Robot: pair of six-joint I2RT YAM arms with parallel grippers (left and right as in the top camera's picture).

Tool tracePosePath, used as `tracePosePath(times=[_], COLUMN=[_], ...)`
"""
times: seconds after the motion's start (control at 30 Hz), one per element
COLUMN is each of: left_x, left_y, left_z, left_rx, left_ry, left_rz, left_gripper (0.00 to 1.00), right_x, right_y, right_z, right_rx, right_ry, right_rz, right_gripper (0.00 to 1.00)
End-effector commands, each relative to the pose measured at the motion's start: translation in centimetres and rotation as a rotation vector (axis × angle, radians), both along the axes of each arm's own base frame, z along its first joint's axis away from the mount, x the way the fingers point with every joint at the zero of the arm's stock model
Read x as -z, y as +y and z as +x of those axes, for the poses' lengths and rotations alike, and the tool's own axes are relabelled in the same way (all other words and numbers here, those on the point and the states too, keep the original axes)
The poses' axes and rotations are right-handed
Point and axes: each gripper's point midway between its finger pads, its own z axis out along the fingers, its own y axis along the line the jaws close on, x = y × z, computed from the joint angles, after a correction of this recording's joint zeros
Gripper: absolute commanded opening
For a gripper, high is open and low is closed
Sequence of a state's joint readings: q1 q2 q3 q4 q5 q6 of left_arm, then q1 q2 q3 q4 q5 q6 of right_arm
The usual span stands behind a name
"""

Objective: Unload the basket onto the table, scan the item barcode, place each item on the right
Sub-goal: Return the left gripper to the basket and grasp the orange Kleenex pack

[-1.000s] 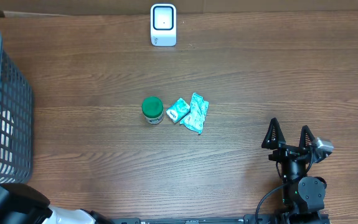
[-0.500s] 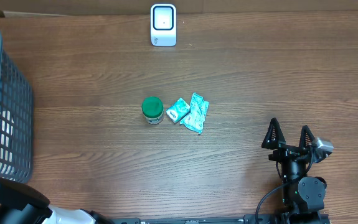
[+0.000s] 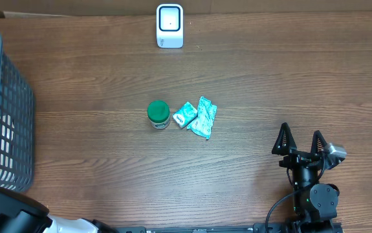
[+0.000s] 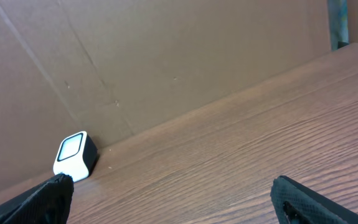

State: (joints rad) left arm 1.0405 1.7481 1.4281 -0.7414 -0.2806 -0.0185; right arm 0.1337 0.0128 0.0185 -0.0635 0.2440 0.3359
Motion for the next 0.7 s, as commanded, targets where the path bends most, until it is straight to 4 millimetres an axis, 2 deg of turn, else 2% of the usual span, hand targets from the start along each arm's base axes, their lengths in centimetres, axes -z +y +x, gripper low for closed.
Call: tracePosePath(times=[0.0, 0.13, 0.33, 0.47, 0.67], left_x=[1.2, 2.3, 4.0, 5.6, 9.5], left_y=[0.7, 1.2, 1.5, 1.5, 1.1], left_z=[-1.9, -2.8, -2.8, -2.8, -3.0], left_rx=[-0.036, -0.059, -0.011, 0.029, 0.036], left_ry=[0.041, 0.032, 0.051, 0.089, 0.132], left_rz=[0.022, 0.039, 0.063, 0.037, -0.046], left_gripper=[0.86, 0.81, 0.69, 0.70, 0.73], right_x=[0.2, 0.2, 0.2, 0.2, 0.2], right_y=[0.0, 0.0, 0.0, 0.0, 0.0], right_z=[0.0, 0.0, 0.0, 0.0, 0.0], right_rx=[0.006, 0.006, 0.006, 0.006, 0.006], right_ry=[-0.004, -0.004, -0.004, -0.004, -0.004], right_rz=[-0.007, -0.007, -0.007, -0.007, -0.007], right_gripper=[1.00, 1.00, 1.00, 1.00, 1.00])
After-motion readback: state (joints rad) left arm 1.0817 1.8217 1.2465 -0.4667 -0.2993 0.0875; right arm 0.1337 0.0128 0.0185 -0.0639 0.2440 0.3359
